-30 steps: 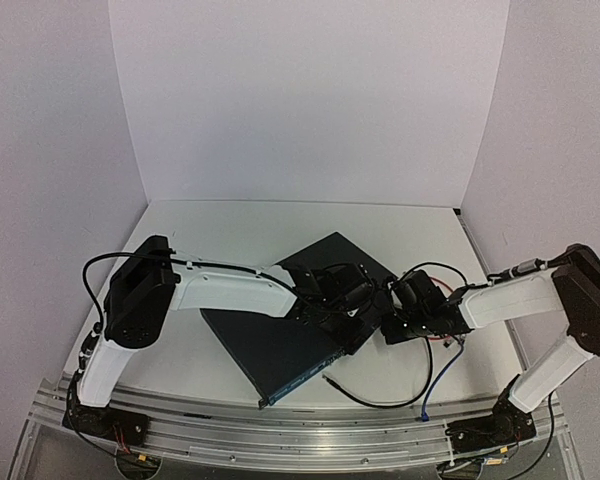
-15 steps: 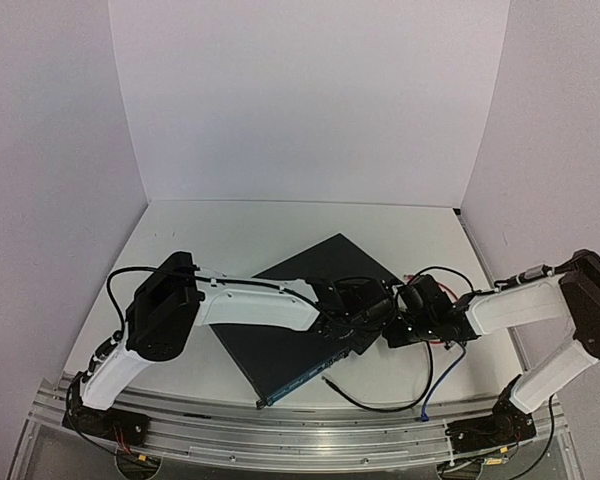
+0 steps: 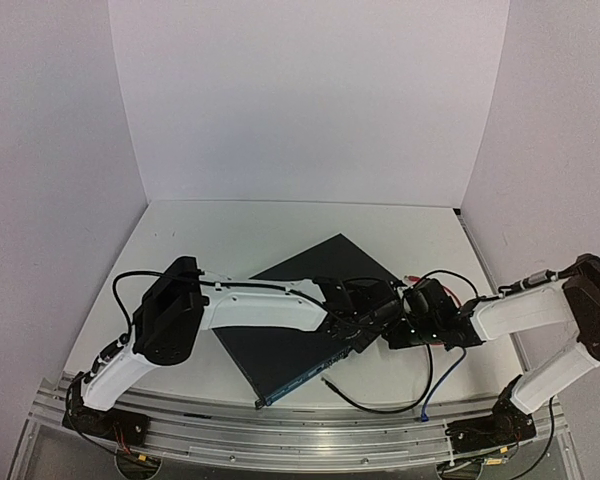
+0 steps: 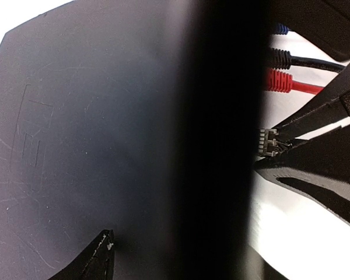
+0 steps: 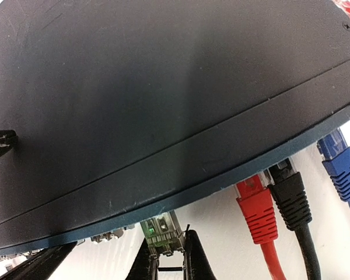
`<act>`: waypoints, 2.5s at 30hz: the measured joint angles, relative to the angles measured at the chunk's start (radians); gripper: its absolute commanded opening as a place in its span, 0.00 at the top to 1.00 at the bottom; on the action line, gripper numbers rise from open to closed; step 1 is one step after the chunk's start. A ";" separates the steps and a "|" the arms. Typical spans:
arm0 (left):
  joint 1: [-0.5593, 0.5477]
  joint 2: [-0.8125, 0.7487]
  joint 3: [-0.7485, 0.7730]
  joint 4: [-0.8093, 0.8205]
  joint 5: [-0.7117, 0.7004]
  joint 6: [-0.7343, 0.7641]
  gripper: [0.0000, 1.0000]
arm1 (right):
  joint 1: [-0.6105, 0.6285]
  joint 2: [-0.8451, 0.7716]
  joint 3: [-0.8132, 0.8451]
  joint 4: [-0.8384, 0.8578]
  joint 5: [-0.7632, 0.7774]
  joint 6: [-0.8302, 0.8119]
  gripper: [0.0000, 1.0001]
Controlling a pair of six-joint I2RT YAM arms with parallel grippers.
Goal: Pull the plug from the switch port
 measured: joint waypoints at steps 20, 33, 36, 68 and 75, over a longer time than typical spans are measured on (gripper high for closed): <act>0.140 0.030 -0.011 0.195 0.018 0.016 0.40 | 0.026 -0.364 -0.149 -0.233 -0.004 0.062 1.00; 0.186 -0.025 -0.125 0.332 0.101 -0.033 0.37 | 0.028 -0.405 0.142 -0.270 0.132 -0.050 1.00; 0.190 -0.043 -0.161 0.370 0.116 -0.036 0.36 | 0.028 -0.436 0.167 -0.323 0.229 -0.041 1.00; 0.277 -0.202 -0.449 0.534 0.223 -0.030 0.30 | -0.359 0.081 0.488 -0.909 0.213 0.140 0.50; 0.286 -0.214 -0.448 0.526 0.281 -0.008 0.12 | -0.359 0.071 0.536 -0.863 0.232 0.107 0.15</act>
